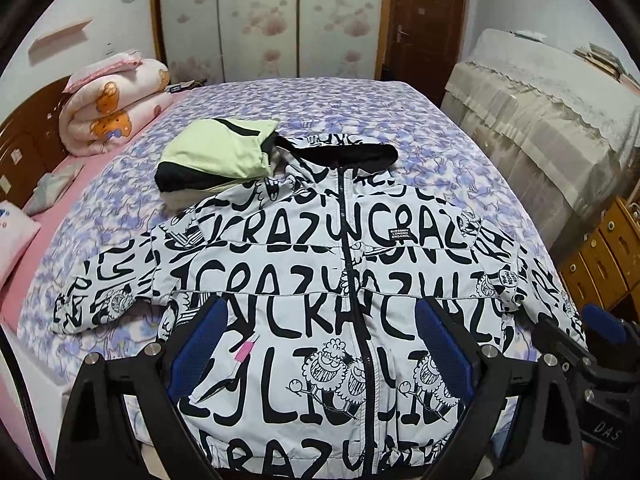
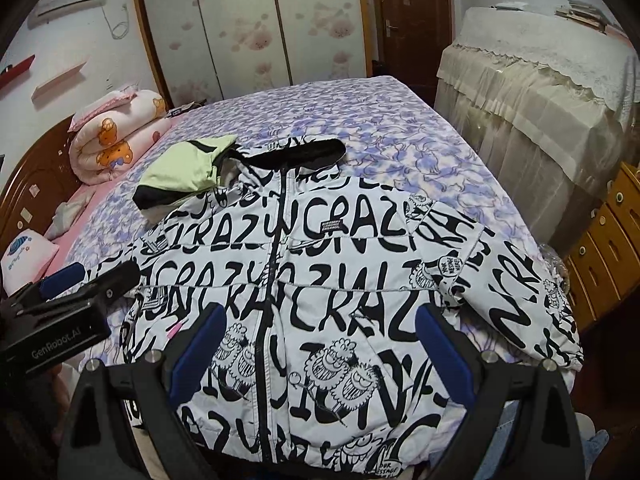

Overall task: Fold large clothes
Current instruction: 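Reach the right tool to the sleeve nearest it and grasp the cuff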

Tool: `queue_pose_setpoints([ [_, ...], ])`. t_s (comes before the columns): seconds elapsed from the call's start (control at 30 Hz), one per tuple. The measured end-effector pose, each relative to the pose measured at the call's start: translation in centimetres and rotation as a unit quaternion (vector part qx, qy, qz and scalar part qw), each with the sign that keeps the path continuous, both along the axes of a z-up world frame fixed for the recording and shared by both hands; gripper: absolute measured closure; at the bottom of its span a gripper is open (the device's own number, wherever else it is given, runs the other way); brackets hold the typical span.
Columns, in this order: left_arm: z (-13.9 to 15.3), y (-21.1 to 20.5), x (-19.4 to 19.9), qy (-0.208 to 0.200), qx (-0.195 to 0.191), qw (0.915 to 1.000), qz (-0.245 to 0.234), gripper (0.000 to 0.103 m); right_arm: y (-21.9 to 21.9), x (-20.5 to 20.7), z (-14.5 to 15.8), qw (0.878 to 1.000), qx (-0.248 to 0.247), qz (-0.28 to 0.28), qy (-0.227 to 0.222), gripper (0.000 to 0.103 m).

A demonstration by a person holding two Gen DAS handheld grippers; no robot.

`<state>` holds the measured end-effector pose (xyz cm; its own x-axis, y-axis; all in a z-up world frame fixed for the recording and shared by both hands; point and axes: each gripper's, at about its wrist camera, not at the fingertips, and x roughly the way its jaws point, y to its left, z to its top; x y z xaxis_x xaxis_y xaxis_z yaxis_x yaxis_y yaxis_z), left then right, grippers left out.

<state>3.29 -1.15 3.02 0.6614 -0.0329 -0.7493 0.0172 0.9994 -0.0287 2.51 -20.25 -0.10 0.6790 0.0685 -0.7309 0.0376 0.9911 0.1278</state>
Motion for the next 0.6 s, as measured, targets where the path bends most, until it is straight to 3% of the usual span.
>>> queue_pose_setpoints([
  [0.23,0.0,-2.0,1.5,0.011,0.01,0.9996,-0.023,0.009,-1.9,0.6,0.1,1.0,0.002,-0.022,-0.009,0.007],
  [0.6,0.2,-5.8,3.9,-0.02,0.028,0.998,-0.052,0.009,-7.0,1.0,-0.8,0.996,0.004,-0.09,-0.009,0.007],
])
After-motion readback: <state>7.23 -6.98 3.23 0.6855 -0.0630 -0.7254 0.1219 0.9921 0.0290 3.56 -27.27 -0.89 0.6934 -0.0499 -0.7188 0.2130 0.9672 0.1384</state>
